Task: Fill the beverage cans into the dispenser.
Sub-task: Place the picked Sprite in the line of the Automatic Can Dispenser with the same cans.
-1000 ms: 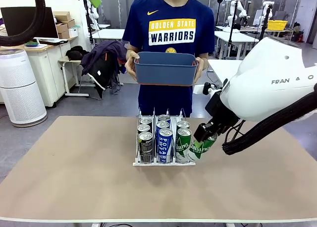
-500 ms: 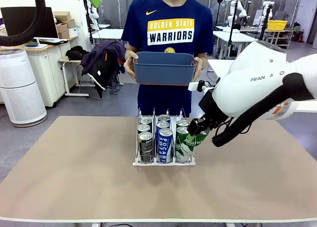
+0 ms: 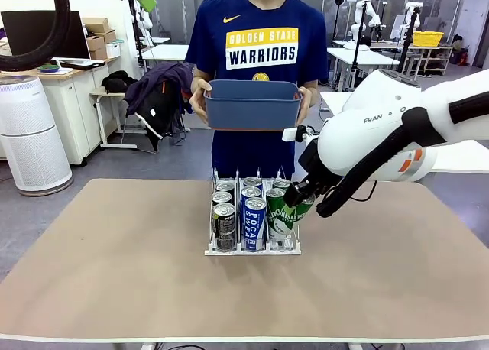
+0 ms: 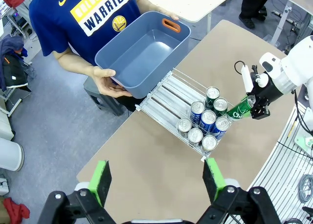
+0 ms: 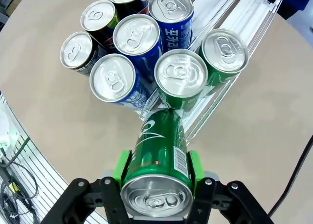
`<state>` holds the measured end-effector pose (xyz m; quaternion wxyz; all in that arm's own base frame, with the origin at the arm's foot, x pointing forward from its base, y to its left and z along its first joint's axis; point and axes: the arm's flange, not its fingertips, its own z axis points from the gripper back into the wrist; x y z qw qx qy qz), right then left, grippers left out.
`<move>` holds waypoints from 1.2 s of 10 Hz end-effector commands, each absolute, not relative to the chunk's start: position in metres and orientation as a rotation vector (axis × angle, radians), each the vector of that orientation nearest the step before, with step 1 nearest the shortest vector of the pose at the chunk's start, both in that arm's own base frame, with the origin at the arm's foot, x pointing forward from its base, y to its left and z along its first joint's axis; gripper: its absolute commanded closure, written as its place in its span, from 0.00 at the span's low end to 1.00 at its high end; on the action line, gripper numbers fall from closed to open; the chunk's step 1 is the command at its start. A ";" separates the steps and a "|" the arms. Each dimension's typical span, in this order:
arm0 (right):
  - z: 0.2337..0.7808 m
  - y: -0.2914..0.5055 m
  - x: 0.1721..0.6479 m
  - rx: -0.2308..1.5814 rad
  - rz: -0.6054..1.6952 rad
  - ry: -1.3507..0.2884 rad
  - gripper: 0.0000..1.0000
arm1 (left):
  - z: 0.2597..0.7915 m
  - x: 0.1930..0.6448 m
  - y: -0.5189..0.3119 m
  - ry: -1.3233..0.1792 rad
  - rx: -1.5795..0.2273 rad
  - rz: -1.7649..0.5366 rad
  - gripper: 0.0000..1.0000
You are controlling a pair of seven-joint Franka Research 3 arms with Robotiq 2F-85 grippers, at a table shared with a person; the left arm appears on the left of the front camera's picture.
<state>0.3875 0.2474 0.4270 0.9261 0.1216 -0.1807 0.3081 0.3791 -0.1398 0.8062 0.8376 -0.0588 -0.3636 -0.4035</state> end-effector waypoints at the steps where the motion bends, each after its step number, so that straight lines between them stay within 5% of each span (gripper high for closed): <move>1: 0.426 0.255 0.413 0.258 0.650 -0.430 0.42 | 0.805 0.380 -0.138 -0.773 -0.125 -0.850 0.00; 11: 0.390 0.276 0.453 0.214 0.670 -0.158 0.42 | 0.805 0.380 -0.138 -0.773 -0.125 -0.850 0.00; 12: 0.394 0.276 0.451 0.219 0.689 -0.166 0.23 | 0.805 0.380 -0.138 -0.773 -0.125 -0.850 0.00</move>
